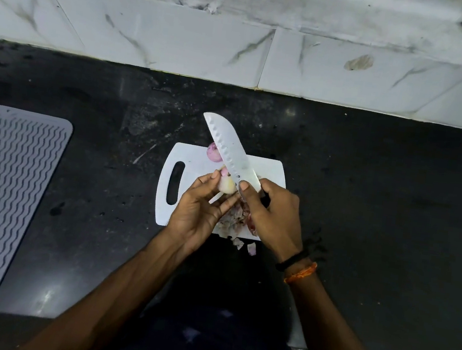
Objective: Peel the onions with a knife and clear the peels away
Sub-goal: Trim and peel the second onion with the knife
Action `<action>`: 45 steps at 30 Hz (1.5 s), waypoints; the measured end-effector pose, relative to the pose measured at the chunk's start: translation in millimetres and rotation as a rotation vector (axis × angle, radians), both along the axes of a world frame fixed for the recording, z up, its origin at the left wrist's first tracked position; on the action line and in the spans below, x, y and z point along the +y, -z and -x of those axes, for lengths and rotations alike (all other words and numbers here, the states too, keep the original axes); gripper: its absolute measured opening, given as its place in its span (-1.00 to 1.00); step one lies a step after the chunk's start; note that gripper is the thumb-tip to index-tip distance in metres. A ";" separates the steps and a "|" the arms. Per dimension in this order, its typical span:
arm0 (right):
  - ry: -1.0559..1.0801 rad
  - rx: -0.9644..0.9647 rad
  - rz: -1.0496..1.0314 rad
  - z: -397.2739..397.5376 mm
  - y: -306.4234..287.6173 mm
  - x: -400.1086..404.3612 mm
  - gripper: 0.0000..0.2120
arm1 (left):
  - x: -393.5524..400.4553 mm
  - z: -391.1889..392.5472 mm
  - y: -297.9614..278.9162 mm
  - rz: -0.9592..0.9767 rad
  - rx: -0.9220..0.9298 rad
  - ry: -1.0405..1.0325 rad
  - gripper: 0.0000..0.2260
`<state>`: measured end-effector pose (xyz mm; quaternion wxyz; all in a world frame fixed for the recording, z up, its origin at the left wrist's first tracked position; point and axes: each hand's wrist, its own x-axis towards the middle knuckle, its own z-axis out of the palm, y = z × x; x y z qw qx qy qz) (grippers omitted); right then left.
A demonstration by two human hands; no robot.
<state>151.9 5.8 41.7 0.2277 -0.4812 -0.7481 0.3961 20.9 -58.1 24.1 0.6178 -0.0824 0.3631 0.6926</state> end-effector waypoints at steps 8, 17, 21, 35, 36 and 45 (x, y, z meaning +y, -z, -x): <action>0.099 0.018 -0.042 -0.1 0.5 1.3 -0.66 | -0.9 -2.1 0.2 -0.085 -0.067 0.019 -0.70; 0.023 -0.038 -0.064 -2.7 2.6 0.3 -0.72 | -4.2 -2.9 3.8 -0.077 -0.029 0.012 -0.58; 0.066 -0.052 -0.111 -1.5 1.6 0.0 -0.57 | -5.7 -4.2 6.2 -0.099 -0.002 0.053 -0.64; -0.057 -0.013 0.035 -12.7 -4.3 12.5 -0.52 | -5.3 -3.1 20.2 -0.147 0.373 0.021 -0.51; -0.054 0.018 0.069 -13.3 -5.9 12.6 -0.52 | -5.7 -2.3 20.8 -0.144 0.434 0.026 -0.47; 0.021 0.190 0.235 -19.6 -11.9 16.3 -0.45 | -8.3 6.5 24.6 -0.097 0.581 0.030 -0.41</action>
